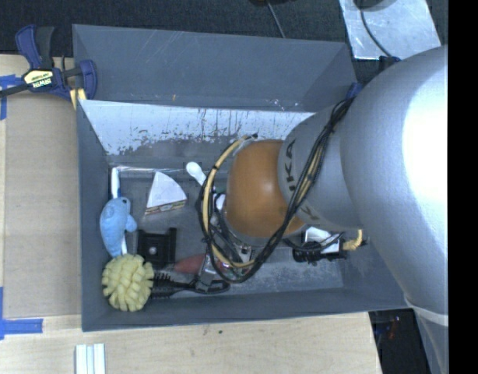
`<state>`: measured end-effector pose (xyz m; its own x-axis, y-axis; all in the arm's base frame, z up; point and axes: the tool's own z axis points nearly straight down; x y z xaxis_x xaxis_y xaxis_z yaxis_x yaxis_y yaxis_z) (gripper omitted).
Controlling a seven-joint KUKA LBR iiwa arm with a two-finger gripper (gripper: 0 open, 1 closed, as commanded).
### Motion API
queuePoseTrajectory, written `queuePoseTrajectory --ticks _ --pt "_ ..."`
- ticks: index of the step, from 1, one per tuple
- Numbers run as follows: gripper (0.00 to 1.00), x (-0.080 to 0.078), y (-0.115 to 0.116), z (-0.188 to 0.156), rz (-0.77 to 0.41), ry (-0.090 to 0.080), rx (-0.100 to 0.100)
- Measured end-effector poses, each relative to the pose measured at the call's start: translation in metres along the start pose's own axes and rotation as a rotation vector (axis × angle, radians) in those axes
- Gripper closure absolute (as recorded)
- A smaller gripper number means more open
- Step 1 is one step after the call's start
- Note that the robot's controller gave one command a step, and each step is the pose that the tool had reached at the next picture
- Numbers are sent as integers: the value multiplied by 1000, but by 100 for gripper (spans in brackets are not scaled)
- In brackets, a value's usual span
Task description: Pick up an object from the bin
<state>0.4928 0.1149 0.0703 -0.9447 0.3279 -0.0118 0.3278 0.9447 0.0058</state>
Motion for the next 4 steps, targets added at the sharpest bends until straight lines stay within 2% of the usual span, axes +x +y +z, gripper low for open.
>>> queuePoseTrajectory --ticks 1,2,4 --pt "100 8 16 -4 -240 8 2" --pt "100 8 16 -4 -240 8 2" --pt "100 9 15 -41 -240 13 5"
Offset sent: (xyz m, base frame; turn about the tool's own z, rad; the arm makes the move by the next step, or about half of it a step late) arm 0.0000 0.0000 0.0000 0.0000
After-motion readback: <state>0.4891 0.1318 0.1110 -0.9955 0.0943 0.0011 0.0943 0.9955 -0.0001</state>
